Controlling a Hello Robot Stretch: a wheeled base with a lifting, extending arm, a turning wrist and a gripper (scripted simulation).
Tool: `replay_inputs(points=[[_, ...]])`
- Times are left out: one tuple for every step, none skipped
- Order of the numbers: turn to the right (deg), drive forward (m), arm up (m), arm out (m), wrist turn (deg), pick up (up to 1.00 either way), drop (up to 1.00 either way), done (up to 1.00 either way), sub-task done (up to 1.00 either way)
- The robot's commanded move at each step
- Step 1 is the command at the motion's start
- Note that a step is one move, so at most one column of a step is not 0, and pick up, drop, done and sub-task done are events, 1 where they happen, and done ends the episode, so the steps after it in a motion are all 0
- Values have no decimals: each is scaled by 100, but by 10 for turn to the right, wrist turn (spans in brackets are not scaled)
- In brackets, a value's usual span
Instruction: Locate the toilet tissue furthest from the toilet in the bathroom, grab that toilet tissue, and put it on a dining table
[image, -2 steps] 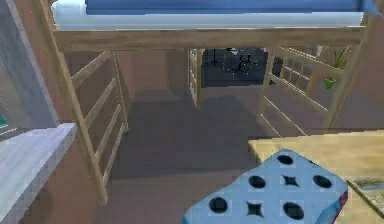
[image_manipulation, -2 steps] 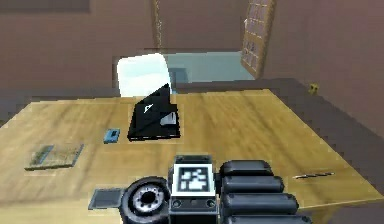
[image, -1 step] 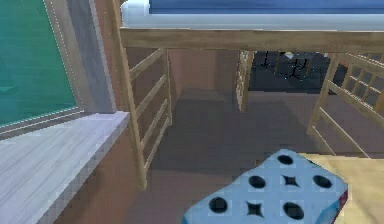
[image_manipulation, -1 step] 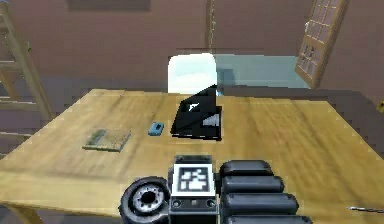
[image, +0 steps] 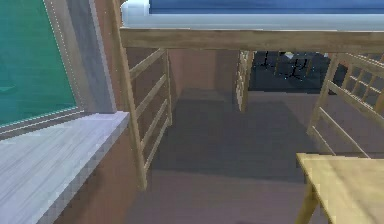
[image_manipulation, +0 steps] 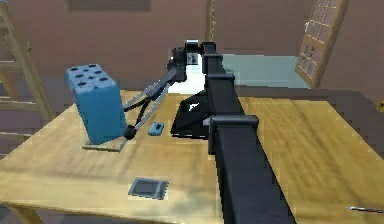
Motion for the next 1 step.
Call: replay_inputs(points=[[0, 0, 0, 0, 450, 0, 0, 0, 0]])
